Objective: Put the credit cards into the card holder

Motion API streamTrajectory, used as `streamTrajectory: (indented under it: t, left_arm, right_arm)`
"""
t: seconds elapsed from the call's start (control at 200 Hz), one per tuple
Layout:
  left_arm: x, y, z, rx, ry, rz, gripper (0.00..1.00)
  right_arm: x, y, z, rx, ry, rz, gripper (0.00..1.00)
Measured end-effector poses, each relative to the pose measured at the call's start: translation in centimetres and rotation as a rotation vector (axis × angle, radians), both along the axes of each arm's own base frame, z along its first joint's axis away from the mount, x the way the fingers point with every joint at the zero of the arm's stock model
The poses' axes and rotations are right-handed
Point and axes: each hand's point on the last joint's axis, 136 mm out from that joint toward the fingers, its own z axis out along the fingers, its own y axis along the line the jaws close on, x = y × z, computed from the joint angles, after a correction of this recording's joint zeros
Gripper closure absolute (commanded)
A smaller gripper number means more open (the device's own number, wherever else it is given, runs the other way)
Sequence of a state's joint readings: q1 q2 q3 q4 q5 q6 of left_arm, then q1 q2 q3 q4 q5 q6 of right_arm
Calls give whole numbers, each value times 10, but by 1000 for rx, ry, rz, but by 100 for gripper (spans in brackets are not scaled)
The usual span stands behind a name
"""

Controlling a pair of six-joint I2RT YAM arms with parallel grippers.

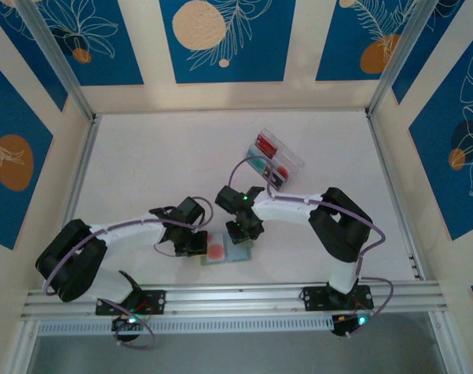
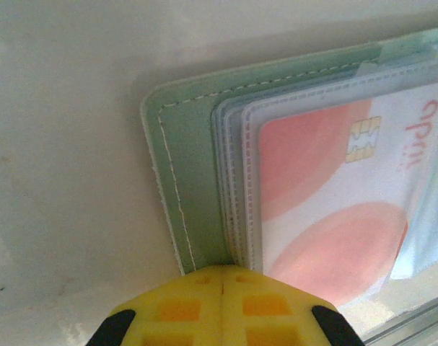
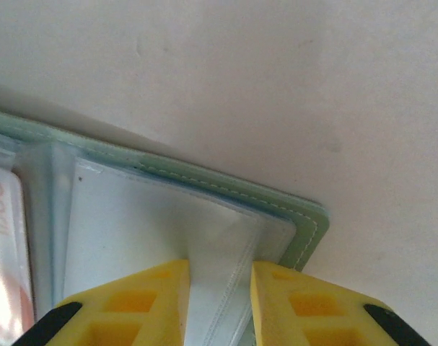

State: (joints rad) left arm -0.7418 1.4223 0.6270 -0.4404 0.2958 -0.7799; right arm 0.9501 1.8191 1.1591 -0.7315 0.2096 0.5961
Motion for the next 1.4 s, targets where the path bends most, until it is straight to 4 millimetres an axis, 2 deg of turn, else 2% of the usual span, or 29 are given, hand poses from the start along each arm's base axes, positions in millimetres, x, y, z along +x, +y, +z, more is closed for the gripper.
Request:
streamTrajectory:
  t: [0.2,0.315,0.435,0.585,0.71,0.82,0.955,1.205,1.4]
  left_arm:
    - [0,0,0,0,0,0,100]
    - [0,0,0,0,0,0,100]
    - [0,0,0,0,2,3,100]
    - [0,0,0,0,2,4,100]
    - [0,0,0,0,2,6,100]
    - [0,0,0,0,2,6,100]
    - [0,0,0,-1,2,6,100]
    - [-1,0,-1,-4,2,6,100]
    - [-1,0,-2,-15,-2,13,100]
  right_arm:
    - [1,-11,11,-72,-48,9,69]
    - [5,-4,23,-40,-69,24,69]
    - [8,5,26,-12,-76,39,71]
    - [10,11,16,-13,-60,58,71]
    - [9,10,3,-37,-38,63,72]
    - [9,10,-2,-37,-32,60,72]
    - [8,10,-3,-25,-32,56,77]
    - [3,16,-1,36,-20,38,100]
    - [1,16,3,25,-21,45,100]
